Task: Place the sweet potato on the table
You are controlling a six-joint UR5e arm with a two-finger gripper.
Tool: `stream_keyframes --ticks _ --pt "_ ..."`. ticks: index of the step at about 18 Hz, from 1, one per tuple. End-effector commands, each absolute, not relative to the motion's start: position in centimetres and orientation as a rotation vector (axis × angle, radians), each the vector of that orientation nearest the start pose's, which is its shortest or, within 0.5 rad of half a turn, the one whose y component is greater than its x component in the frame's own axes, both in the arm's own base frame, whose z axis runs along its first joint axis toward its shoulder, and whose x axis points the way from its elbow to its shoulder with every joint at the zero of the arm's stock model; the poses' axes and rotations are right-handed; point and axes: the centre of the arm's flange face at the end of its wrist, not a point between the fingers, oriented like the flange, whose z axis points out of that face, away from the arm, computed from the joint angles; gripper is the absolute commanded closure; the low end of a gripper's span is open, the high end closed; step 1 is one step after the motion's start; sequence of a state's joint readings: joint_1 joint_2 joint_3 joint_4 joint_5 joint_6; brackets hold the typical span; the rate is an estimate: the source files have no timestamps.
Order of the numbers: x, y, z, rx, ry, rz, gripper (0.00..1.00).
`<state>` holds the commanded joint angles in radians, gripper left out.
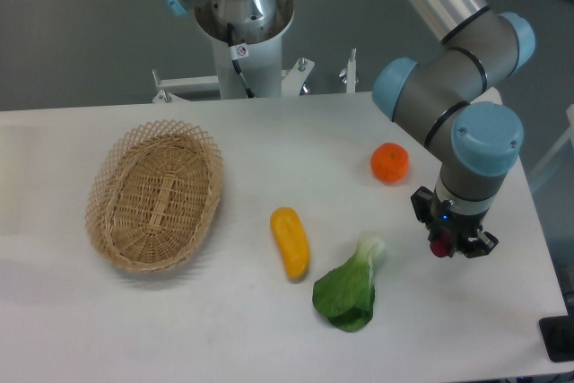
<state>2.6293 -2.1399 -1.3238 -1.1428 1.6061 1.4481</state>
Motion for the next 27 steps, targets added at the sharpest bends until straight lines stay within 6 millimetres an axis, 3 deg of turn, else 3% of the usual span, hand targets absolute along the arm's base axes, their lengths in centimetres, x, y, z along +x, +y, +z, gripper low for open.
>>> stream_keyframes --ticks 9,21,27 --pt "-55.7 46.3 31.2 -3.069 0.598 0.185 0.70" --pt "-55.2 45.9 29.9 -3.081 0.562 0.147 0.70" --pt "-52.2 44.4 28.5 -3.066 0.581 0.181 0.70"
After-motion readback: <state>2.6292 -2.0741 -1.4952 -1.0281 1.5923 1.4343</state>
